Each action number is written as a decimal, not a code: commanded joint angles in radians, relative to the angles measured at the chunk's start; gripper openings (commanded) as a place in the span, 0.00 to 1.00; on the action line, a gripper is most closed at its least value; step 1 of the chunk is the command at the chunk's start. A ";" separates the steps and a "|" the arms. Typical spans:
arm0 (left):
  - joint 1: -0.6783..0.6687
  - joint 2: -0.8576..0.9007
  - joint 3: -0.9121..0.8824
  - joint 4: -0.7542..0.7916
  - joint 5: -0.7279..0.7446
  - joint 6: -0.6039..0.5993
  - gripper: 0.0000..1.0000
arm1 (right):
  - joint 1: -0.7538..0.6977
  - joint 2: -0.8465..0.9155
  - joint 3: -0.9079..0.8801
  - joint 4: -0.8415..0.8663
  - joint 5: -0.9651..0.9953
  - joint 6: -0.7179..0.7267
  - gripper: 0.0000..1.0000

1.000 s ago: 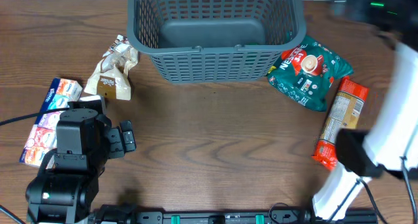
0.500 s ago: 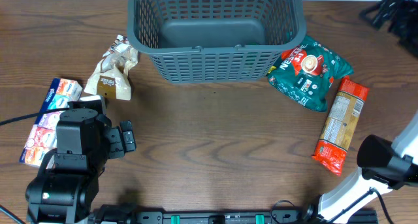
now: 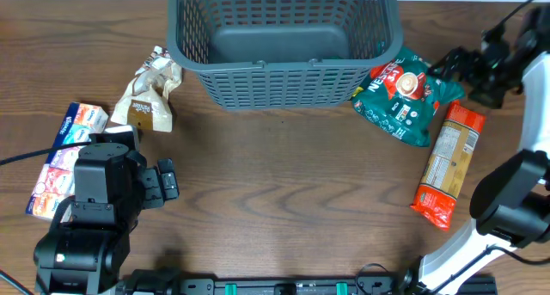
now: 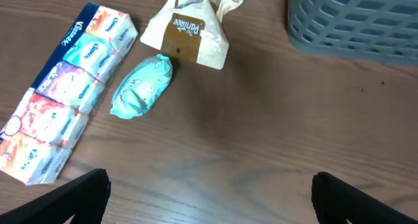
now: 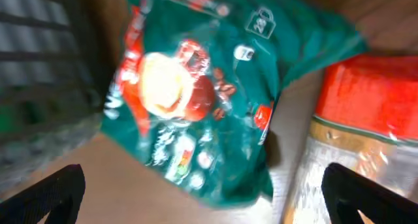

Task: Pack container
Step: 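Grasp the green coffee pouch with the right gripper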

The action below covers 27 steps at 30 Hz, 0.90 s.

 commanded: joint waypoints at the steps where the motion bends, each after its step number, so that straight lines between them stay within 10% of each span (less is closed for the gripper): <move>1: 0.005 -0.002 0.018 0.001 -0.012 0.005 0.99 | 0.011 0.002 -0.135 0.100 -0.013 -0.026 0.99; 23: 0.005 -0.002 0.018 0.001 -0.012 0.005 0.99 | 0.156 0.003 -0.593 0.694 -0.011 0.063 0.99; 27: 0.005 -0.002 0.018 0.001 -0.012 0.005 0.99 | 0.156 0.003 -0.597 0.701 -0.011 0.063 0.59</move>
